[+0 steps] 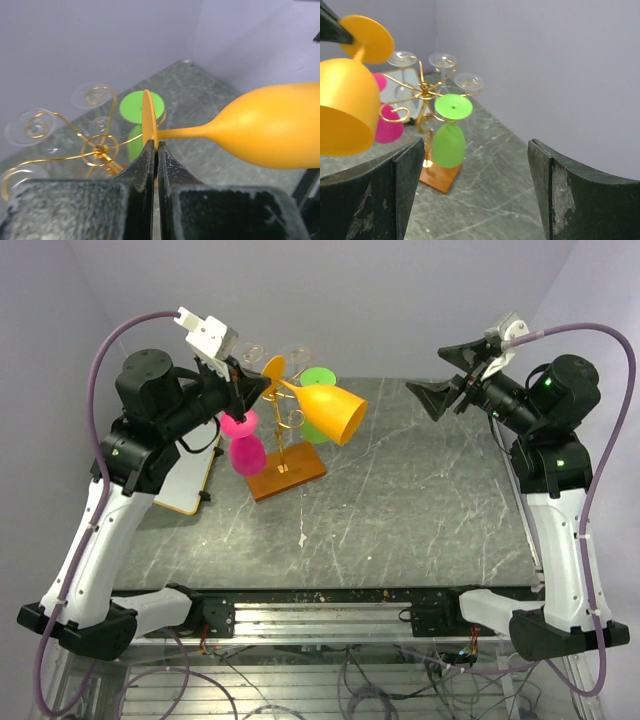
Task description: Place the wine glass upside down on the wine glass rack
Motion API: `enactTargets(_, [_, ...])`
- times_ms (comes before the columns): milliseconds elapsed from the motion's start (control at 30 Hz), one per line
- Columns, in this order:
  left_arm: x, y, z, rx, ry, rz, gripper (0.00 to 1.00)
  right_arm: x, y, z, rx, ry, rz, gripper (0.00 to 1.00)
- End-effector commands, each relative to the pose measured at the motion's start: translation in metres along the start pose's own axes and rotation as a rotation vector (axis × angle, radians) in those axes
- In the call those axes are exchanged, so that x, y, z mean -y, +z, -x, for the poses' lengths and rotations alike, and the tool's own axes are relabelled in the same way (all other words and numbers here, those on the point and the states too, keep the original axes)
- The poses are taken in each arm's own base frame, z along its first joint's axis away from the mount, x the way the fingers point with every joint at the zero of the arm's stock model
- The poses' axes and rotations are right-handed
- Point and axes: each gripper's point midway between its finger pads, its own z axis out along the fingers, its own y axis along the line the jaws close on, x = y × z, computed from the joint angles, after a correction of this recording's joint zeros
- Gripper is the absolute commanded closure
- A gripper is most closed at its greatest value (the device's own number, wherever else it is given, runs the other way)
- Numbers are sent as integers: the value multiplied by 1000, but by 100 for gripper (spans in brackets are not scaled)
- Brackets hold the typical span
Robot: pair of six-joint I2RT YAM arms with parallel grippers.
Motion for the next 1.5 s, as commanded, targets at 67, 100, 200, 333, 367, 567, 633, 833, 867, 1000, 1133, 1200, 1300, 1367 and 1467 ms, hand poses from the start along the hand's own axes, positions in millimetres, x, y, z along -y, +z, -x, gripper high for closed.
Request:
enactTargets(67, [-10, -20, -1, -66, 283, 61, 93, 18, -12, -41, -123, -81, -108, 16])
enactTargets(100, [-8, -21, -3, -74, 304, 52, 93, 17, -13, -48, -142, -88, -102, 16])
enactTargets(200, [1, -20, -13, -99, 353, 5, 93, 14, -16, -74, -206, -109, -80, 16])
enactTargets(333, [13, -14, -33, -143, 411, -54, 93, 7, -23, -123, -309, -125, -38, 14])
enactTargets(367, [14, -12, -37, -152, 433, -58, 93, 4, -25, -134, -329, -117, -31, 13])
enactTargets(567, [13, -1, -52, -202, 556, -35, 93, -12, -41, -185, -402, -90, -10, 9])
enactTargets(633, [14, 2, -54, -210, 589, -36, 93, -17, -48, -206, -436, -72, -14, 9])
enactTargets(833, [18, 16, -51, -219, 648, -40, 93, -28, -61, -251, -483, -34, -20, 9])
enactTargets(867, [19, 19, -50, -221, 653, -37, 93, -29, -63, -254, -481, -26, -25, 9])
enactTargets(1000, [21, 33, -49, -232, 651, -29, 93, -30, -70, -264, -456, 7, -30, 9])
enactTargets(1133, [14, 45, -51, -254, 678, 10, 93, -30, -75, -265, -456, 18, -34, 9])
enactTargets(1200, [10, 49, -52, -262, 693, 35, 93, -30, -76, -264, -446, 18, -34, 9])
enactTargets(1300, [5, 54, -54, -280, 709, 53, 93, -32, -78, -264, -442, 22, -31, 9])
enactTargets(1367, [2, 56, -56, -292, 724, 69, 93, -33, -79, -265, -445, 26, -28, 9])
enactTargets(1467, [-4, 58, -61, -313, 745, 91, 93, -33, -80, -264, -443, 28, -26, 9])
